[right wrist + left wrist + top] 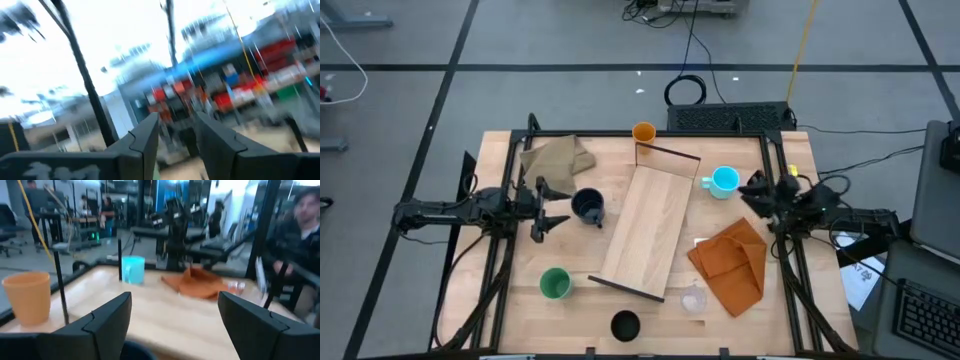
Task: Stack small to large cups/mugs on shelf
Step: Put the transparent mug on the shelf
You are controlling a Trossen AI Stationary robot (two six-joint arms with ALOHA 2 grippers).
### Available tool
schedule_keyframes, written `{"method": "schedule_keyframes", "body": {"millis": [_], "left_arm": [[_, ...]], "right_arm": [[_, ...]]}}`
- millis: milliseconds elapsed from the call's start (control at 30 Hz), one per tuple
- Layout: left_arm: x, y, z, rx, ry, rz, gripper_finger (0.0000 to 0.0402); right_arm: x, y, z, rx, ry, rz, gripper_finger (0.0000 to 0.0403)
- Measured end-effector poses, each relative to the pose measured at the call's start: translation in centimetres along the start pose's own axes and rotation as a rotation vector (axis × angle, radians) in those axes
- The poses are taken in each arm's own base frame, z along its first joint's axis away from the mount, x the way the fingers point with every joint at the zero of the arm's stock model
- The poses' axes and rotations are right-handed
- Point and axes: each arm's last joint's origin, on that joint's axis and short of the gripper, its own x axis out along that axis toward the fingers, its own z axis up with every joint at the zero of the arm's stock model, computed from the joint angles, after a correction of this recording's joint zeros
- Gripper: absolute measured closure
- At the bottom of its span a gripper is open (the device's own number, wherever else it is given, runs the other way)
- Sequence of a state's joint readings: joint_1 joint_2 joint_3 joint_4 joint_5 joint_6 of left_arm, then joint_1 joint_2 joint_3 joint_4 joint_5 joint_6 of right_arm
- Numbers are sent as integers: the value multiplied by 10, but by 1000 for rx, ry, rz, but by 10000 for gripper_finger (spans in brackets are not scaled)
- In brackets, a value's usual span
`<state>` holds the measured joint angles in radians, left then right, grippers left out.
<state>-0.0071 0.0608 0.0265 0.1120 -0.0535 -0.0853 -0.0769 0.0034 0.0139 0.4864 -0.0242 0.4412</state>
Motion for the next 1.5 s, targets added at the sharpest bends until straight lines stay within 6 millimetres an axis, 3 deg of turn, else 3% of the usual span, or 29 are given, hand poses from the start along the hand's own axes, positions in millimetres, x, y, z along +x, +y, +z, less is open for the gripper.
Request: {"method": "schedule_keyframes", "body": {"millis": [233, 433, 567, 700, 933, 1067, 1133, 1200, 1333, 1500], "left_arm": [[-1, -1, 12, -231, -127, -14, 103], [-6, -2, 33, -420, -345, -87, 103], [-8, -1, 39, -460, -414, -62, 103], [-7, -1, 38, -654, -397, -100, 103], [-3, 1, 32, -725, -357, -36, 103], [-2, 2, 31, -789, -364, 1, 103], [-1, 2, 33, -810, -364, 11, 103], [0, 1, 42, -811, -368, 14, 103], [4, -2, 81, -732, -350, 32, 103], [20, -8, 134, -652, -72, 134, 103]], "right_arm": [[-1, 8, 16, 10, -165, 79, 282], [-3, 11, 23, 64, -236, 121, 282], [-3, 10, 24, 190, -255, 98, 282], [-3, 6, 25, 266, -323, -12, 282], [-2, 6, 21, 307, -257, 19, 282], [-1, 3, 20, 319, -265, -43, 282], [2, -1, 11, 309, -171, -114, 282], [6, -4, 5, 287, -53, -208, 282], [26, 11, 40, 191, -27, -228, 282], [57, 21, 61, 113, 189, -315, 282]]}}
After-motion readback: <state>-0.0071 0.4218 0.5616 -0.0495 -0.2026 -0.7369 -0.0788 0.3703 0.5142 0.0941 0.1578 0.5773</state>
